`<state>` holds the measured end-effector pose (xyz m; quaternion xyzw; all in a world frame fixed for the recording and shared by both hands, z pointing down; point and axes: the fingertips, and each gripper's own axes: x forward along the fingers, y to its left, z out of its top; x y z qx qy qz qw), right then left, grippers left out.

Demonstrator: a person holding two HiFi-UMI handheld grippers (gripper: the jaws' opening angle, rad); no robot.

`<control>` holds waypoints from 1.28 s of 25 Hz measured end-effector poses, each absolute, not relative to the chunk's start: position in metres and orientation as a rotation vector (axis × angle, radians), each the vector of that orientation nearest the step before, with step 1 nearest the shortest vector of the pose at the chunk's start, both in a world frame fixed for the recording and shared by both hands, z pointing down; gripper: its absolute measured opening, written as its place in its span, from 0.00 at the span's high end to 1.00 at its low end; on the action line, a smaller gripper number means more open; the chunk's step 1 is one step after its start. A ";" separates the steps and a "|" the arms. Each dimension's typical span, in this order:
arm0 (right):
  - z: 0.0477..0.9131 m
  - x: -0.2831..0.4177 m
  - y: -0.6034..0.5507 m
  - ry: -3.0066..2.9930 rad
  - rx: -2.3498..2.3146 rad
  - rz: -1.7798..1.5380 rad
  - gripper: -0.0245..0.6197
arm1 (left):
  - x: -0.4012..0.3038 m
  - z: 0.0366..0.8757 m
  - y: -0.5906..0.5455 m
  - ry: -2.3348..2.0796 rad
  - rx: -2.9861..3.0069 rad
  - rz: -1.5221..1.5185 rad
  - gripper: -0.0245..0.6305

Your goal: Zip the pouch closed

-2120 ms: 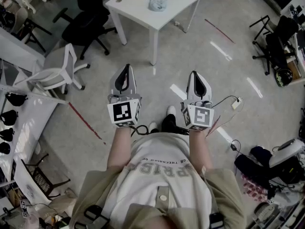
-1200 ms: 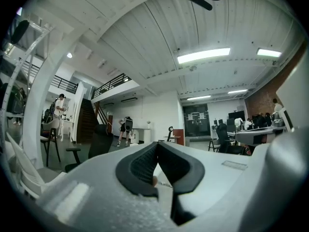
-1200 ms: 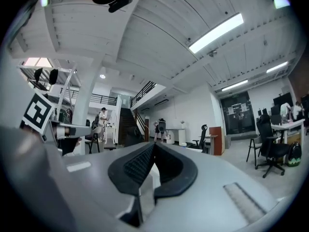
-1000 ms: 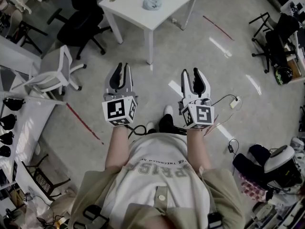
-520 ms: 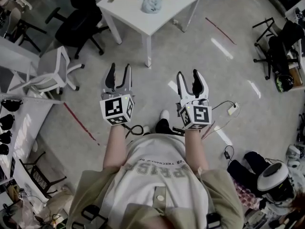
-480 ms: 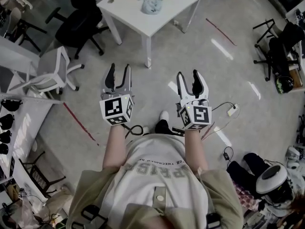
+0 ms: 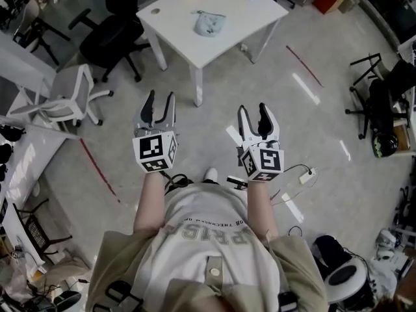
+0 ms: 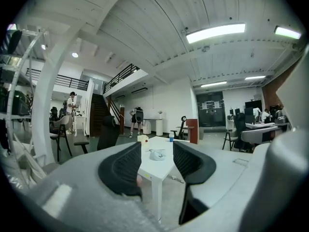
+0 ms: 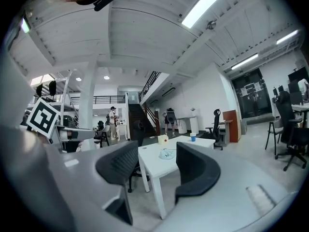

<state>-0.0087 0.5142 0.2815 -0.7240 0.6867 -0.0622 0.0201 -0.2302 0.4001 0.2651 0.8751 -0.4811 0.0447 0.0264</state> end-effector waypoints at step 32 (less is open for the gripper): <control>0.314 0.058 0.321 2.038 -2.335 -0.310 0.62 | -0.158 0.303 0.190 -1.378 2.723 0.269 0.63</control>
